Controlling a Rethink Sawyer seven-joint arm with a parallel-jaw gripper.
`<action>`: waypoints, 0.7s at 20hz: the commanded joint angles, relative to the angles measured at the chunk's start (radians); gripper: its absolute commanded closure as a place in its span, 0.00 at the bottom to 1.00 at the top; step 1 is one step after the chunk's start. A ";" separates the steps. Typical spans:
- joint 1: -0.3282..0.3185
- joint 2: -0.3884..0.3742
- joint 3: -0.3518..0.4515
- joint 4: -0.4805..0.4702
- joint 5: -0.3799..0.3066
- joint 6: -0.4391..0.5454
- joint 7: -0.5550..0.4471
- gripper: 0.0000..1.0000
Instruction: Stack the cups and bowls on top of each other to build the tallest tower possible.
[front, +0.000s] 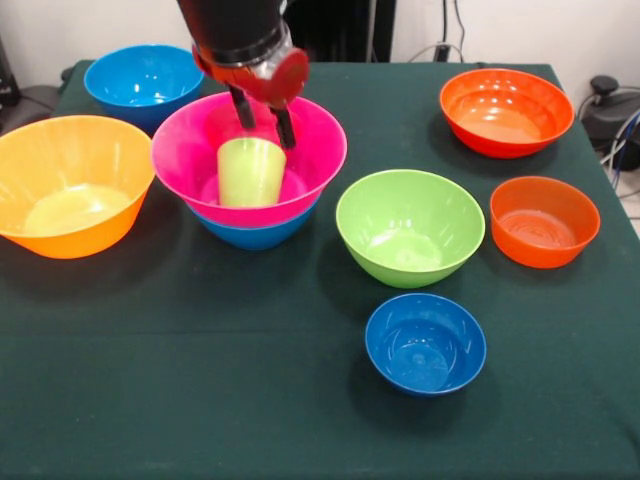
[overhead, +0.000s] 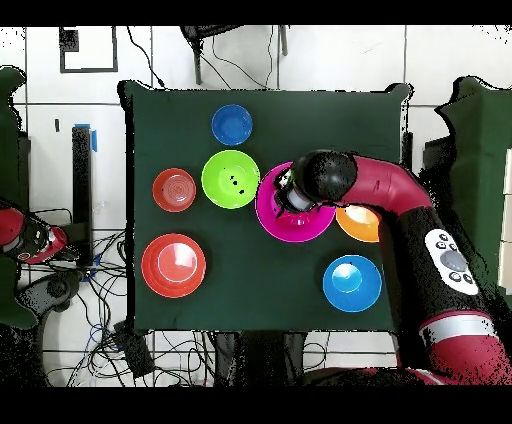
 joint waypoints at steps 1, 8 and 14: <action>-0.031 0.081 0.073 0.113 -0.043 -0.202 -0.105 0.00; -0.028 0.071 0.059 0.118 -0.025 -0.228 -0.069 0.00; -0.028 0.037 0.052 0.136 -0.015 -0.232 -0.045 0.00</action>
